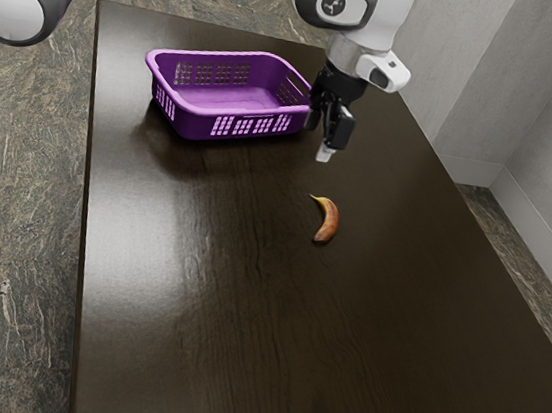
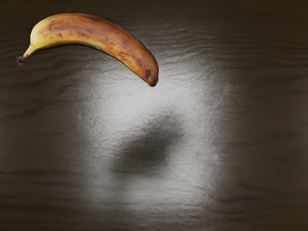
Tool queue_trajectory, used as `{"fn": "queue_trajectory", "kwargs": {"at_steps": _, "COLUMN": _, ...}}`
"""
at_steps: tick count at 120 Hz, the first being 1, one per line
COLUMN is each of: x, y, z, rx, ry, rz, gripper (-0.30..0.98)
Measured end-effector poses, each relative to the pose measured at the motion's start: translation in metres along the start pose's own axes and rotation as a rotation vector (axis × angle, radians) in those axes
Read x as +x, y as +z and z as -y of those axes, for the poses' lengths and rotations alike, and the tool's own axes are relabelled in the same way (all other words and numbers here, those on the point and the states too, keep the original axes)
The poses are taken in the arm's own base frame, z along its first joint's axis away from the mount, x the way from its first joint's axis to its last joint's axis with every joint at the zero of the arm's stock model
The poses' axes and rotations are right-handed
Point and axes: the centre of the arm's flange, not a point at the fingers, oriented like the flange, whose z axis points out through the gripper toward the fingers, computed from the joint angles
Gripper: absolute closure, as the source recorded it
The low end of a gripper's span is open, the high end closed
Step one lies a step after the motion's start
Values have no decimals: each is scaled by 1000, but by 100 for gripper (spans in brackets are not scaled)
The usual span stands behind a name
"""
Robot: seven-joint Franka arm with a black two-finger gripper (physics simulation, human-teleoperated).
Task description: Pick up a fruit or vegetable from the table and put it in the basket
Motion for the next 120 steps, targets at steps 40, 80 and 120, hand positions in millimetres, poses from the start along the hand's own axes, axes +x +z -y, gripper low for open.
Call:
{"fn": "queue_trajectory", "kwargs": {"at_steps": 40, "x": 81, "y": -20, "z": 66, "rx": -19, "ry": -40, "rz": -50, "gripper": 0}}
{"fn": "queue_trajectory", "kwargs": {"at_steps": 80, "x": 71, "y": -34, "z": -44, "rx": -90, "ry": 409, "rz": -75, "gripper": 0}}
{"fn": "queue_trajectory", "kwargs": {"at_steps": 120, "x": 45, "y": 27, "z": -14, "rx": -127, "ry": 746, "rz": -11, "gripper": 0}}
